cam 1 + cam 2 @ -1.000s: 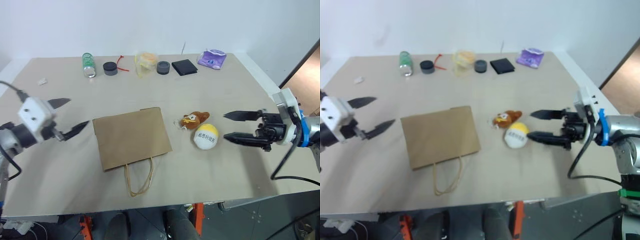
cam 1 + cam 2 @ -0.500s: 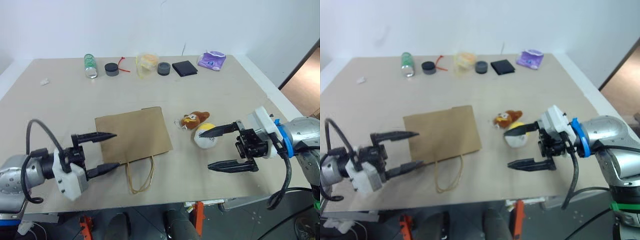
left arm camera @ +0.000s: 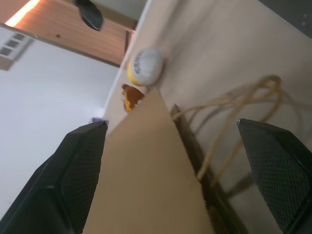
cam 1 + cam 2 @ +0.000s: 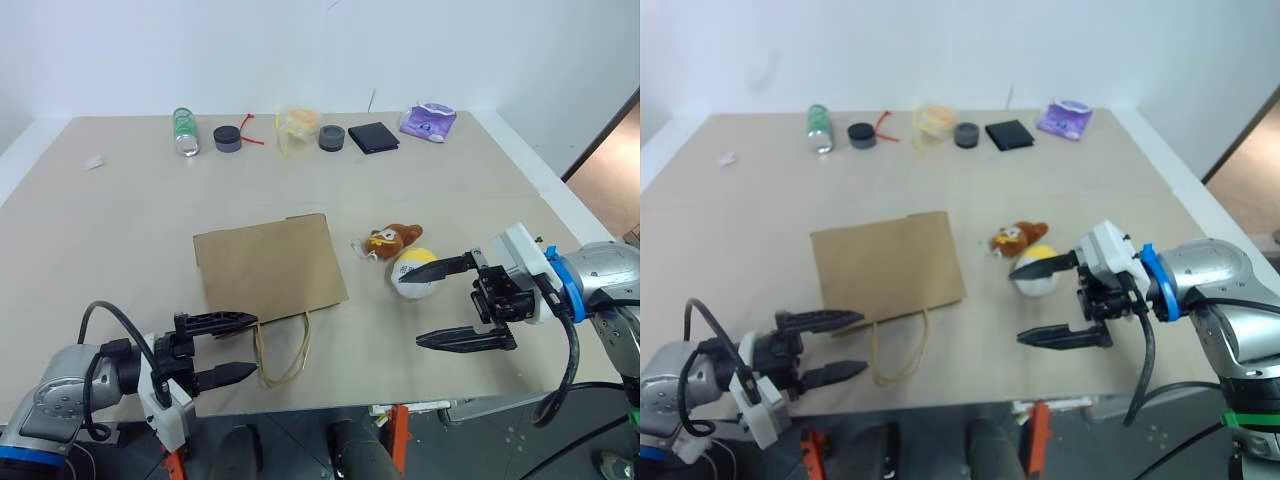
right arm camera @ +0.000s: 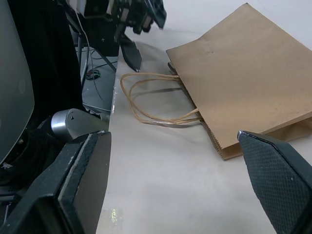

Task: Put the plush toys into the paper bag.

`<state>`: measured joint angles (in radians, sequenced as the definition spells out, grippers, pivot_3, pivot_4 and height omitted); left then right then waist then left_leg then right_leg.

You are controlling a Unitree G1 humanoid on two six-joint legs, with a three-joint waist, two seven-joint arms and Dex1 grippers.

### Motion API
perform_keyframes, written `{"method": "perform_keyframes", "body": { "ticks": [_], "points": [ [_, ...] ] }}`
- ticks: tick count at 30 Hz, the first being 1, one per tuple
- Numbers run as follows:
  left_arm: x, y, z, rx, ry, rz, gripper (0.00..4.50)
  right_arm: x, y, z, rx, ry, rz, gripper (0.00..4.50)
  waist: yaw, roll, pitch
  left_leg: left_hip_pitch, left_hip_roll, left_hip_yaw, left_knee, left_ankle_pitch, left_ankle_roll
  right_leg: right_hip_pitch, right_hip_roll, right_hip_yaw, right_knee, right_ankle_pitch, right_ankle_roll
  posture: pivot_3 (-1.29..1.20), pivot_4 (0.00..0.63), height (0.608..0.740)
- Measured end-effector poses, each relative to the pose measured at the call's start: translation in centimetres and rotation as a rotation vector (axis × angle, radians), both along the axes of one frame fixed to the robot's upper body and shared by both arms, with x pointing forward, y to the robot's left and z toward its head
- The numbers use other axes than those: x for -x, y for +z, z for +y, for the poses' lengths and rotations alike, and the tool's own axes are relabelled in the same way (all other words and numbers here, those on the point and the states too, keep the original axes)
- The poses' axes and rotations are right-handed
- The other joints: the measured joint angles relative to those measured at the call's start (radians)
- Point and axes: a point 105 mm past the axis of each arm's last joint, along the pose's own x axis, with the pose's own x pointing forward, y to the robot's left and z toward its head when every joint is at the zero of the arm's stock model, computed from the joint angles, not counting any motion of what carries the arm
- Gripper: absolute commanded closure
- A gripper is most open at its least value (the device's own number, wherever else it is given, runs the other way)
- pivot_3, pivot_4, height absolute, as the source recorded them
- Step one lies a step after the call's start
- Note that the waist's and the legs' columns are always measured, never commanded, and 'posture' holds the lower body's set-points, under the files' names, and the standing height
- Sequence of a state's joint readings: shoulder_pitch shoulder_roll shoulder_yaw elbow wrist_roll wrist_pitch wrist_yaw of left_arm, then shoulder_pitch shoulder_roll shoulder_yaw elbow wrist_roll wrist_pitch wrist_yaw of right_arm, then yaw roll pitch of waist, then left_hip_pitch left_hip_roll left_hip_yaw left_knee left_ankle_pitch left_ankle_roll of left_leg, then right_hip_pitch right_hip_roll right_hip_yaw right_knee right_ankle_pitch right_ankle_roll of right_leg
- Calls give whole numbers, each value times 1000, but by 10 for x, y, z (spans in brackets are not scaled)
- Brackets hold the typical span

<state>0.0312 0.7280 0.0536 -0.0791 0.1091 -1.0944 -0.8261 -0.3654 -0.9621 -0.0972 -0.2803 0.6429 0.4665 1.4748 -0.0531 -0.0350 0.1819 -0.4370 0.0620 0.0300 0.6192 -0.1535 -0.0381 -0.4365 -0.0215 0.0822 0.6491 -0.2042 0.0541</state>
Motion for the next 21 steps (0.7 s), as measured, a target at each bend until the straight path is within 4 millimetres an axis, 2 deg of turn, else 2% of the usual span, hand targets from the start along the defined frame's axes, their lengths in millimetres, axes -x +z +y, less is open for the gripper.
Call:
{"method": "perform_keyframes", "body": {
  "ticks": [7,14,21],
  "points": [
    [-6,-7,-4,-10,3,1,96,0,0,0,0,-4,3,0,6,0,0,0,0,0,0,0,0,0,0,0,0,0,0,0,150,740],
    [-15,-5,-26,41,-25,-17,96,-2,0,0,-4,-21,12,0,8,0,0,0,0,0,0,0,0,0,0,0,0,1,1,0,150,740],
    [-18,-4,-27,52,-19,-15,96,-2,0,1,-12,-26,30,0,8,0,0,0,0,0,0,0,0,0,0,0,0,1,1,0,150,740]
  ]
}}
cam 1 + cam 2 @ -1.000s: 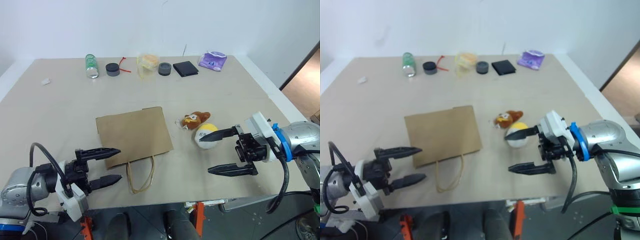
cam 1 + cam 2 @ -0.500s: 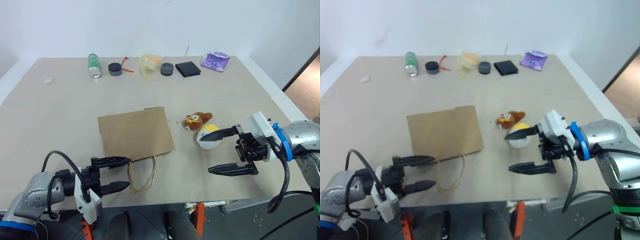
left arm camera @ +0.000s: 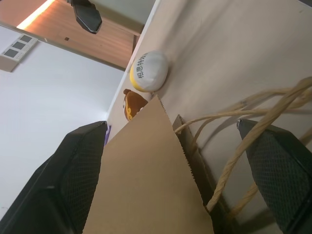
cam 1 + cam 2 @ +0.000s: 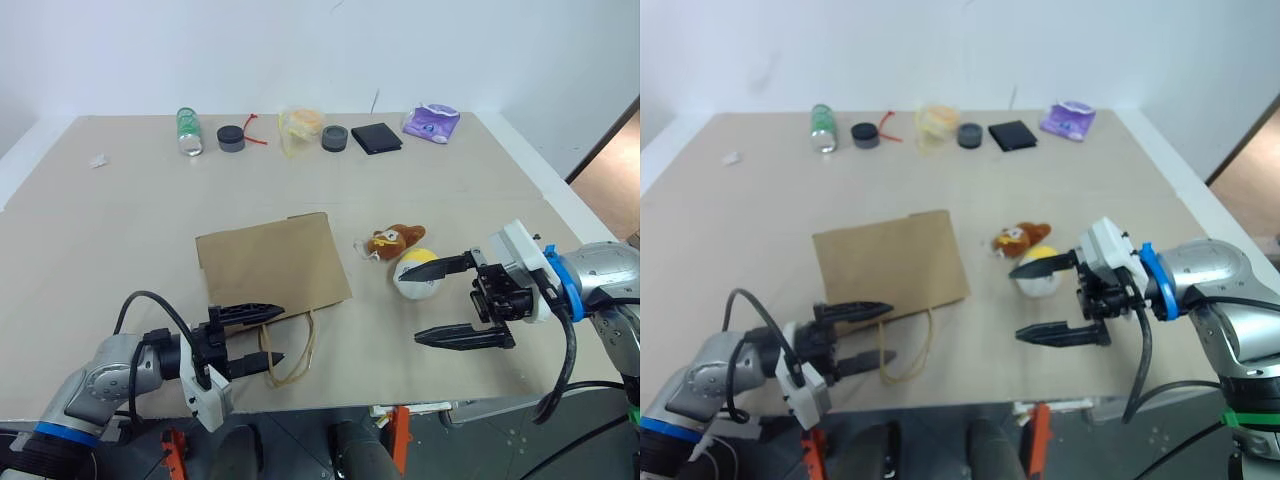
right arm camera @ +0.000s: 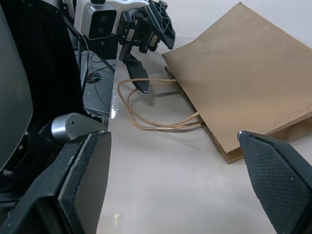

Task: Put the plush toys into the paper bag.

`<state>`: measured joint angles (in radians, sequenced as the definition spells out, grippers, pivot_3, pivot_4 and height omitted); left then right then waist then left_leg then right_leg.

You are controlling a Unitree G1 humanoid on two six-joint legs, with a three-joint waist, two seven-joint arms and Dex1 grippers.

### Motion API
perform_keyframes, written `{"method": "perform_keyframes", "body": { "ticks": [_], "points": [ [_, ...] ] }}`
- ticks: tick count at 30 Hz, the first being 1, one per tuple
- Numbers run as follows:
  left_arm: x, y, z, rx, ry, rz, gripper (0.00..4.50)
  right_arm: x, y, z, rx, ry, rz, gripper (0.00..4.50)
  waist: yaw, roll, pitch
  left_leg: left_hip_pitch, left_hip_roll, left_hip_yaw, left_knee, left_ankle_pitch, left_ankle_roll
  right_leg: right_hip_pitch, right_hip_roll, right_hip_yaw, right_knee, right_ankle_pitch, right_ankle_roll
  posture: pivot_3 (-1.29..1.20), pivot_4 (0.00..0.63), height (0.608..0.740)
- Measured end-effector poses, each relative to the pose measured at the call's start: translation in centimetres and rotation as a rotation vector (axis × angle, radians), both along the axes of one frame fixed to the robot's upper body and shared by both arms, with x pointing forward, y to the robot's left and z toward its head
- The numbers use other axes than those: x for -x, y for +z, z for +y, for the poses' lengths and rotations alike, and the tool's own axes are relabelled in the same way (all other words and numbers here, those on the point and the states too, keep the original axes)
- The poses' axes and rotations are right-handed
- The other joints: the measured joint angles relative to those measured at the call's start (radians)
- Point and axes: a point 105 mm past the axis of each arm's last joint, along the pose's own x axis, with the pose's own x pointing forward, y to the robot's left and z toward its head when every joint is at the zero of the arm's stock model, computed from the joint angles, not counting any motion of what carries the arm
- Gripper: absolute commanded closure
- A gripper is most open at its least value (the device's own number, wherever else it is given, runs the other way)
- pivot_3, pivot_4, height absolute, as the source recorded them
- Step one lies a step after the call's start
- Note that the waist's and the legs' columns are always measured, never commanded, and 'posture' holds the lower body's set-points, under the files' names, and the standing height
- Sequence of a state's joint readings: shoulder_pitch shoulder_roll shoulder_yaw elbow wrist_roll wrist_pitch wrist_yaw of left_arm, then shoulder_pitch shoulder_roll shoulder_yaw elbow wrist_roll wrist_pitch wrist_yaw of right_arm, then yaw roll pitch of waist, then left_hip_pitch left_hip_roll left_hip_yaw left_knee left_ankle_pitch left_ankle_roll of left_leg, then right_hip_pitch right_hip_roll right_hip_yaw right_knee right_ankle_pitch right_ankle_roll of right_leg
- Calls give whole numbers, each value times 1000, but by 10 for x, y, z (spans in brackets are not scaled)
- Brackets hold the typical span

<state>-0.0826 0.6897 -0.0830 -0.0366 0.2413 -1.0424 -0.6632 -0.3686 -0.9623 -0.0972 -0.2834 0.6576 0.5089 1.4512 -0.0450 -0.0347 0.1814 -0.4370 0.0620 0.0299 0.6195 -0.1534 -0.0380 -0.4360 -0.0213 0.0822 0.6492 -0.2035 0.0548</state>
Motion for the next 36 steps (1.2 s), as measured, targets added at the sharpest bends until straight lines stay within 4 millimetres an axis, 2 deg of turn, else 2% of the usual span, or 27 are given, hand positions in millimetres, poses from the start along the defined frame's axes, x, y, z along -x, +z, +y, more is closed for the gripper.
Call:
{"method": "perform_keyframes", "body": {
  "ticks": [5,6,7,10,11,15,18,21,25,26,31,33,36],
  "points": [
    [-4,-5,-9,8,-12,22,1462,-1,1,2,-6,-13,1,0,0,0,0,0,0,0,1,0,0,1,0,0,0,0,0,0,150,740],
    [-5,-6,-11,6,-15,31,2014,-1,1,2,-10,-16,3,0,0,0,0,0,0,0,1,0,0,1,0,0,0,0,1,0,150,740],
    [-6,-6,-12,6,-16,32,2336,-1,2,2,-12,-20,2,0,0,0,0,0,0,0,1,0,0,0,0,0,0,0,0,0,150,740],
    [-9,-6,-12,9,-4,42,3748,0,2,4,-17,-20,1,0,0,0,0,0,0,0,1,0,0,0,0,0,0,1,0,0,150,740],
    [-12,-5,-11,16,10,51,4380,0,2,5,-20,-20,2,0,0,0,0,0,0,0,1,0,0,0,0,0,0,0,0,0,150,740],
    [-23,4,-9,82,66,101,4479,1,0,8,-37,-31,13,0,0,0,0,0,0,0,1,0,0,1,0,0,0,1,1,0,150,740],
    [-34,24,-17,235,114,174,4500,-2,0,17,-96,-58,-1,827,0,0,0,-1,0,-1,2,0,0,1,1,0,0,1,1,0,150,740],
    [-41,45,-24,346,133,225,4500,-11,-1,26,-172,-127,-3,2180,0,-1,-1,0,0,-2,3,0,1,1,2,0,1,1,2,0,150,740],
    [-46,65,-30,447,144,274,4500,-25,-14,48,-260,-221,19,4218,-2,-1,-1,0,0,-3,3,1,1,1,4,1,1,2,1,0,150,740],
    [-48,67,-31,462,150,290,4500,-31,-17,56,-281,-255,18,4381,-3,-1,-1,0,0,-3,3,1,1,1,4,1,1,2,1,0,150,740],
    [-54,78,-27,522,172,332,4500,-61,-30,84,-359,-399,7,4381,-5,-3,-2,0,1,-3,3,1,2,1,5,2,1,3,0,0,150,740],
    [-55,88,-27,558,165,330,4500,-74,-44,105,-391,-456,33,4381,-6,-3,-2,0,1,-4,3,2,2,1,6,2,1,5,-1,0,150,740],
    [-55,91,-26,571,163,336,4500,-91,-60,126,-402,-531,62,4381,-4,-3,-2,0,1,-4,3,2,3,0,7,2,1,5,-1,0,150,740]
  ]
}}
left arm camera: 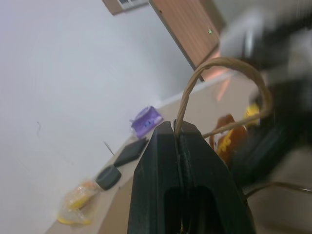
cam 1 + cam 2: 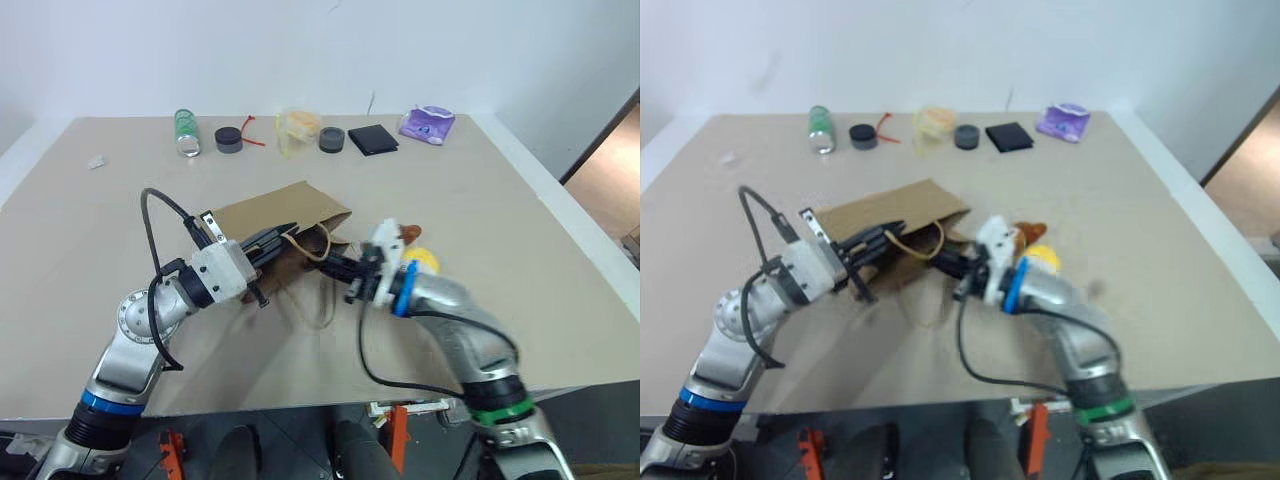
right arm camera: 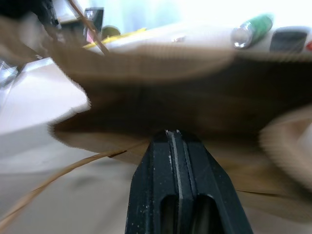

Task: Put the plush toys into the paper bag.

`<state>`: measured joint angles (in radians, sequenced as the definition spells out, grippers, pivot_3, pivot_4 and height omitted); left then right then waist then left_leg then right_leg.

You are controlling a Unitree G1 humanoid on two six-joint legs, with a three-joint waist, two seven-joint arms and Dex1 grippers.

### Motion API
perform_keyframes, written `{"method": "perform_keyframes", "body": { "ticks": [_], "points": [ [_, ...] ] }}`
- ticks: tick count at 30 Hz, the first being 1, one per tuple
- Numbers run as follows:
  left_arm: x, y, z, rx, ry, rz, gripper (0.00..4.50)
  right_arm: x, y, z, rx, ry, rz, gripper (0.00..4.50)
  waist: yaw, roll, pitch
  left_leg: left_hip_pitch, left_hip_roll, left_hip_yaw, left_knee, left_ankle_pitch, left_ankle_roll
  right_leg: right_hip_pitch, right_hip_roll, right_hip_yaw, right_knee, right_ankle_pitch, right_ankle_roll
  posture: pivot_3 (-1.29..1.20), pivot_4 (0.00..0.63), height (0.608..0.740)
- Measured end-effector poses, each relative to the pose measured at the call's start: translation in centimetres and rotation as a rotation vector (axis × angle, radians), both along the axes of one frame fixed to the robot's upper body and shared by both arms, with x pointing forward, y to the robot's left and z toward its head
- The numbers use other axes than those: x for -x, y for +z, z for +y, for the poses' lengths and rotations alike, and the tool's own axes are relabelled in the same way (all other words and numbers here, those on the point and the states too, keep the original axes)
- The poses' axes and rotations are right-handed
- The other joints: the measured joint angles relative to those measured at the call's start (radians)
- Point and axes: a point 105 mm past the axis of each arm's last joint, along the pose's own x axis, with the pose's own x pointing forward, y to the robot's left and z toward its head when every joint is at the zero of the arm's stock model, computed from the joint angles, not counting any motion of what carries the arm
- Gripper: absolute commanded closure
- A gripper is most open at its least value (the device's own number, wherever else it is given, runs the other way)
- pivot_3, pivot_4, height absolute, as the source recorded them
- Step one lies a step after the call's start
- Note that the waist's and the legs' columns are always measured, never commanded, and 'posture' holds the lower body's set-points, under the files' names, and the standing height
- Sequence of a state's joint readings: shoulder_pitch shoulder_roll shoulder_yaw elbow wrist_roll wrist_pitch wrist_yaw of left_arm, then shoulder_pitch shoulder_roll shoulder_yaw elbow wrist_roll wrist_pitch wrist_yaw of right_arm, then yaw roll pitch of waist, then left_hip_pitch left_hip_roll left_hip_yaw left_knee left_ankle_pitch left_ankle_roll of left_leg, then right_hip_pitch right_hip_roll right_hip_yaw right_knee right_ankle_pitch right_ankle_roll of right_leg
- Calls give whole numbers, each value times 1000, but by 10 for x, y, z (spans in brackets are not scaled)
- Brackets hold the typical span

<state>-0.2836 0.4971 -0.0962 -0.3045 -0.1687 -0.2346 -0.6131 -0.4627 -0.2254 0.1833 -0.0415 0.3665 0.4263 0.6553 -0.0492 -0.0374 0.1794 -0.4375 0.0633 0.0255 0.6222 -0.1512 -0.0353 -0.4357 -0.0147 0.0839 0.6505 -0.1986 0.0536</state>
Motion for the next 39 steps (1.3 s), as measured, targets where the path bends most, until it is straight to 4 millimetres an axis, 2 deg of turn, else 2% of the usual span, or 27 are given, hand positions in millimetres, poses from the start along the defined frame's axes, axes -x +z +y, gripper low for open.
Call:
{"method": "perform_keyframes", "body": {
  "ticks": [3,6,10,12,17,22,27,30,31,32,35,36,37,39],
  "points": [
    [-2,1,1,25,9,19,4500,-21,-9,19,-6,-89,12,4381,1,0,0,-1,0,0,0,0,0,0,0,0,0,0,0,0,150,740],
    [-4,5,4,63,38,27,4500,-29,-26,31,35,-141,38,4381,2,0,0,-1,0,0,0,0,0,0,0,0,0,0,0,0,150,740],
    [-13,12,13,146,96,56,4500,-28,-40,36,79,-141,61,4381,2,0,0,-2,0,0,0,0,0,0,0,0,0,0,1,0,150,740],
    [-20,25,22,228,144,55,4500,-25,-44,34,105,-139,59,4381,2,-1,0,-2,0,-1,0,0,0,0,0,0,0,0,1,0,150,740],
    [-29,57,41,384,217,17,4500,-20,-48,34,167,-123,60,4381,1,-1,-1,0,0,-1,0,0,0,1,1,0,0,0,1,0,150,740],
    [-30,70,44,432,224,-9,4500,-19,-48,34,190,-127,69,4381,2,-2,-1,0,0,-1,0,0,0,1,1,0,0,0,1,0,150,740],
    [-32,73,45,447,229,-4,4500,-18,-47,35,189,-116,66,4381,2,-2,-1,0,0,-1,0,0,0,1,1,0,0,-1,1,0,150,740],
    [-31,58,41,419,220,39,4500,-12,-45,34,150,-76,43,4381,1,-2,-1,-1,0,-1,-1,0,0,1,1,0,-1,-1,1,0,150,740],
    [-30,52,39,408,215,57,4500,-7,-43,32,131,-53,34,3834,2,-2,-1,-1,0,-1,-1,0,0,1,1,0,-1,-1,1,0,150,740],
    [-30,46,37,395,210,77,4500,-3,-39,29,110,-27,28,3552,3,-2,-1,-2,0,-1,-1,0,0,0,1,0,-1,-2,1,0,150,740],
    [-28,32,30,364,191,118,4500,4,-10,9,42,16,-38,2132,3,-2,-1,-2,0,-1,-1,0,0,0,1,0,-1,-1,2,0,150,740],
    [-28,31,29,361,186,119,4500,5,1,1,24,16,-62,1647,3,-2,-1,-2,0,-1,-1,0,0,0,1,0,-1,-1,1,0,150,740],
    [-27,30,28,359,183,119,4500,7,15,-11,0,19,-83,1355,3,-2,-1,-2,0,-1,-1,0,0,0,1,0,-1,-1,1,0,150,740],
    [-27,29,28,357,181,122,4500,10,37,-37,-30,4,-107,275,3,-2,-1,-1,0,-1,-1,0,0,1,1,0,-1,-1,1,0,150,740]
  ]
}}
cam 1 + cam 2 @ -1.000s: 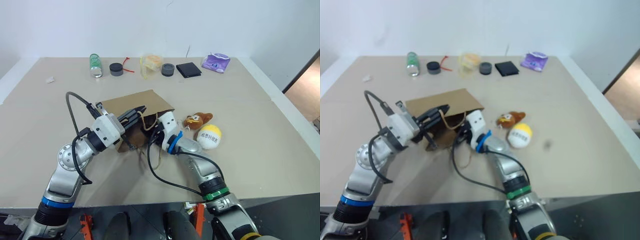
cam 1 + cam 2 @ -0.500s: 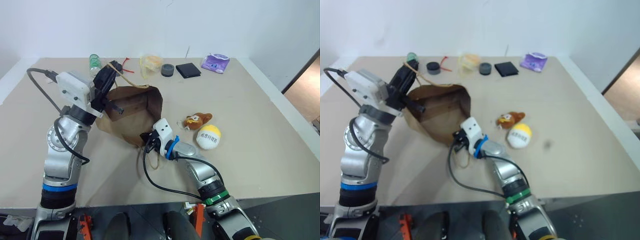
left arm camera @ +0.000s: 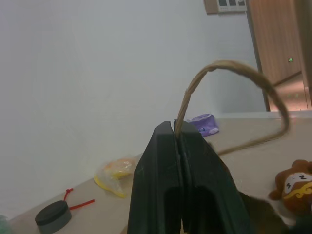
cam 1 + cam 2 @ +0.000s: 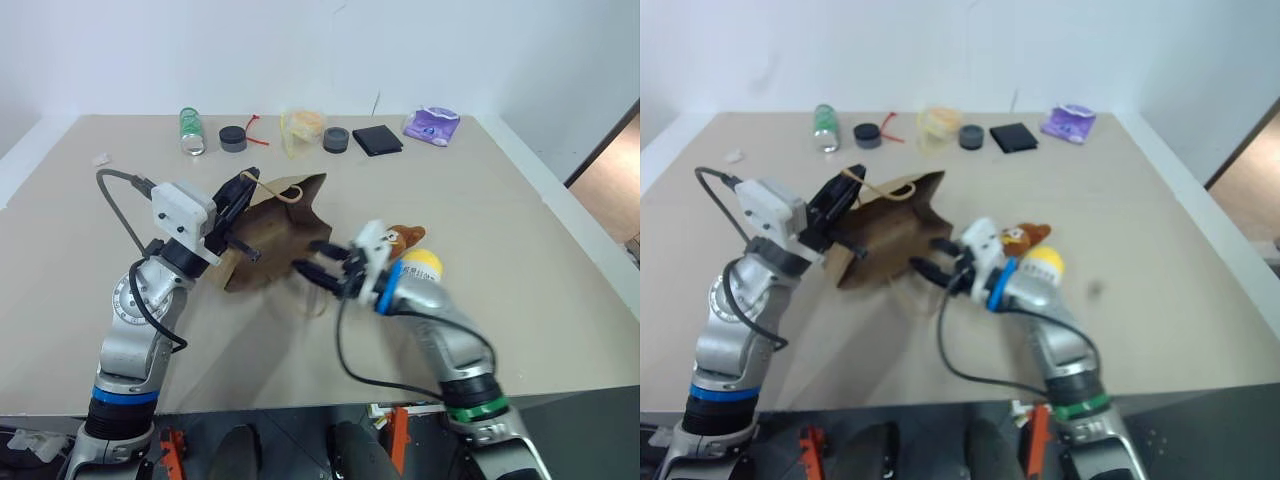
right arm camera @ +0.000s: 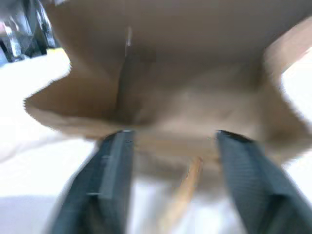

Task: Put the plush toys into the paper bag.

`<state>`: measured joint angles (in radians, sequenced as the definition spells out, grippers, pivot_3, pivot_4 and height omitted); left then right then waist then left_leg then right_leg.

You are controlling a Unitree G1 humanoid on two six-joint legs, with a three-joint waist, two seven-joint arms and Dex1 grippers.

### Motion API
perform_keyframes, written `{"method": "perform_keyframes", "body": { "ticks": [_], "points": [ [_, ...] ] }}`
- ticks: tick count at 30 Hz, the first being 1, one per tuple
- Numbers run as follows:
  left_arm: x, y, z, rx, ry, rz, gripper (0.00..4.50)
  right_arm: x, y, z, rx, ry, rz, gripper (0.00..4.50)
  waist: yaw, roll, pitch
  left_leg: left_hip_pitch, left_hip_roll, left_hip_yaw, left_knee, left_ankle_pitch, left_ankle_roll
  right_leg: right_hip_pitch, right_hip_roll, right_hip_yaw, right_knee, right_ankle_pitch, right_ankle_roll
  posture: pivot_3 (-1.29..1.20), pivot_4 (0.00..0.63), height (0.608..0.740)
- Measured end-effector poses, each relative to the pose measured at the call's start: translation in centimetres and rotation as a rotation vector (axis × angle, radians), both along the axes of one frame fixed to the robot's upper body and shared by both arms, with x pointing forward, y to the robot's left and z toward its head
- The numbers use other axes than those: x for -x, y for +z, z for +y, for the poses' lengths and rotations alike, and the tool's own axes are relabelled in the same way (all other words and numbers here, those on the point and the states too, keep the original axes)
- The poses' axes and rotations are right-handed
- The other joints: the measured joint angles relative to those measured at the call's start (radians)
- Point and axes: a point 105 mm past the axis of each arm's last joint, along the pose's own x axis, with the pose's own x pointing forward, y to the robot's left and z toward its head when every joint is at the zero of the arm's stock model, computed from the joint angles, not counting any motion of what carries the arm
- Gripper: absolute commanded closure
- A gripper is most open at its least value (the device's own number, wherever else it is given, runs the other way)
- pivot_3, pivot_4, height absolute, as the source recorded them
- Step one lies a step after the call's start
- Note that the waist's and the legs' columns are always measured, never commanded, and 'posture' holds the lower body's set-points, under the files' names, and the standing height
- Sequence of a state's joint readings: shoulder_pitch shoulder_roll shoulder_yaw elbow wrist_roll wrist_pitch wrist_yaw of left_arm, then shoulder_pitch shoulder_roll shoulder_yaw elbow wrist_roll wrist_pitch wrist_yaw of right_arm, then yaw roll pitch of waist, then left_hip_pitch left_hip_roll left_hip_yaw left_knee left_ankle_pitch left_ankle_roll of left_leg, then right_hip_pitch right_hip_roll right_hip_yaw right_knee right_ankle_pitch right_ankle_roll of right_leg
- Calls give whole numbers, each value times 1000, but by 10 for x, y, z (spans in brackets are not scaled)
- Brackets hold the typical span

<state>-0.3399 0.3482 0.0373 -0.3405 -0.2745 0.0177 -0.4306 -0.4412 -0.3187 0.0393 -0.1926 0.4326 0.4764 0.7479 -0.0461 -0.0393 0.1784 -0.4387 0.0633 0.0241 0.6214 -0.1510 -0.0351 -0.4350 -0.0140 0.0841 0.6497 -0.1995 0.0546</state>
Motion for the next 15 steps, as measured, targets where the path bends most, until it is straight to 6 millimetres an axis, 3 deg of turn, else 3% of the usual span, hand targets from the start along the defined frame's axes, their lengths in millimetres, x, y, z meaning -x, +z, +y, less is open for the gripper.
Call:
{"method": "perform_keyframes", "body": {
  "ticks": [1,2,6,10,12,15],
  "points": [
    [0,0,0,-3,-3,0,4500,0,12,-21,0,-25,-1,131,0,0,0,0,0,0,0,0,0,0,0,0,0,0,0,0,150,740],
    [0,0,0,-3,-3,0,4500,0,12,-21,0,-25,-1,131,0,0,0,0,0,0,0,0,0,0,0,0,0,0,0,0,150,740],
    [1,-1,-1,-7,-11,0,4500,-6,20,-71,100,-148,45,131,0,0,0,0,0,0,-1,0,0,-1,0,0,0,0,-1,0,150,740],
    [1,0,-1,-1,-15,0,4500,-12,0,-117,239,-271,200,131,-1,0,0,0,0,1,-1,0,0,-1,0,1,-1,-1,-1,0,150,740],
    [1,0,-1,3,-17,0,4500,-12,-7,-124,261,-294,232,131,-1,0,0,0,0,1,-1,0,0,-1,0,1,-1,-1,-1,0,150,740],
    [1,3,0,12,-18,-5,4500,-9,-37,-142,351,-350,337,131,-1,0,0,0,-1,1,-1,0,0,-1,0,2,-1,-1,-1,0,150,740]
  ]
}}
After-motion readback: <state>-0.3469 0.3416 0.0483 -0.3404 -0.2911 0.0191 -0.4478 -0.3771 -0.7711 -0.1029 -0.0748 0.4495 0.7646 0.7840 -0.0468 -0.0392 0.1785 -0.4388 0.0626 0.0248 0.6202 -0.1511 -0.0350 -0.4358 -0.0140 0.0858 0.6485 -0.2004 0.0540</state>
